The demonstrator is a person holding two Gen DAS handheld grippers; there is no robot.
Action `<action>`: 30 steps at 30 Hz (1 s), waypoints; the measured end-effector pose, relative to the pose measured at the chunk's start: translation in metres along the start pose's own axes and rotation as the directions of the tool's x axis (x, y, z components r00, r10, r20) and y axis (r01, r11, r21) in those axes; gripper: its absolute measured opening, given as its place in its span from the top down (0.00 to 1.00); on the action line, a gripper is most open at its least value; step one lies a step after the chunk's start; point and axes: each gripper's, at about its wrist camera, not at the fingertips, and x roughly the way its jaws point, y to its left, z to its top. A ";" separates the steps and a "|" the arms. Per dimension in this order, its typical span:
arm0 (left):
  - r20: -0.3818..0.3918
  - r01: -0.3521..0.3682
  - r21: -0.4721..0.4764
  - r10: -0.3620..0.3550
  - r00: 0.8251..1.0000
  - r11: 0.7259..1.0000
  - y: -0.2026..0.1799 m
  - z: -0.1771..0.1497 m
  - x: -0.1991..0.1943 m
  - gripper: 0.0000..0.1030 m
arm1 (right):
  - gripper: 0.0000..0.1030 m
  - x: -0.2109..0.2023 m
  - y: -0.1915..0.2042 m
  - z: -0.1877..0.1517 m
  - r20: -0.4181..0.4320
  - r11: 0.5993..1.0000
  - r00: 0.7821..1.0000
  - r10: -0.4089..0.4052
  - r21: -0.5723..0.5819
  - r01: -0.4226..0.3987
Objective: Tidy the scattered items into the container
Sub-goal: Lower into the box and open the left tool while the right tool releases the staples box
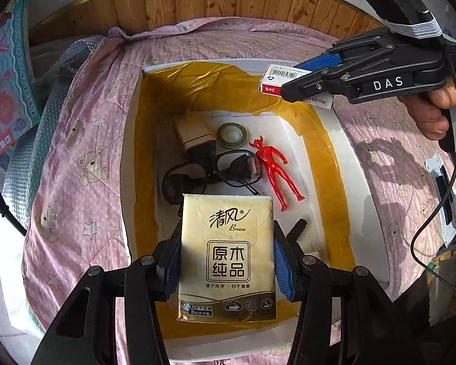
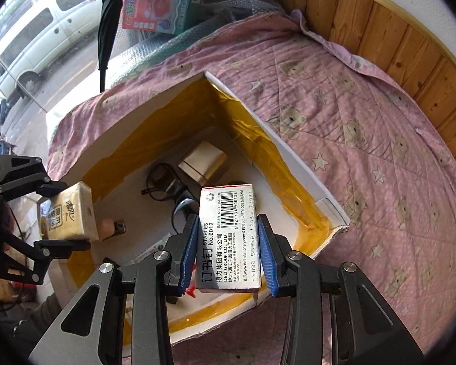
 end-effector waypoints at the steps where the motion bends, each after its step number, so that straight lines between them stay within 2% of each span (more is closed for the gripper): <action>1: -0.017 0.006 0.000 -0.006 1.000 1.000 0.001 0.003 0.005 0.49 | 0.62 0.007 -0.002 0.003 -0.019 1.000 1.000 -0.011 -0.008 0.011; 7: -0.130 0.006 0.008 -0.005 0.991 1.000 -0.001 0.016 0.035 0.49 | 0.62 0.046 -0.006 0.014 -0.133 0.992 0.987 -0.091 -0.095 0.078; 11: -0.189 -0.009 -0.002 0.009 0.982 1.000 0.002 0.022 0.052 0.49 | 0.62 0.061 -0.007 0.015 -0.173 0.981 0.974 -0.146 -0.149 0.121; 16: -0.207 -0.005 -0.019 0.001 0.978 1.000 0.008 0.030 0.064 0.49 | 0.61 0.071 -0.011 0.015 -0.190 0.970 0.963 -0.193 -0.187 0.158; 26: -0.236 -0.019 -0.022 0.013 0.972 1.000 0.011 0.039 0.083 0.48 | 0.60 0.074 -0.013 0.016 -0.188 0.965 0.961 -0.201 -0.208 0.161; 30: -0.236 -0.015 -0.017 0.011 0.972 1.000 0.009 0.039 0.084 0.44 | 0.54 0.074 -0.011 0.015 -0.188 0.964 0.961 -0.204 -0.211 0.163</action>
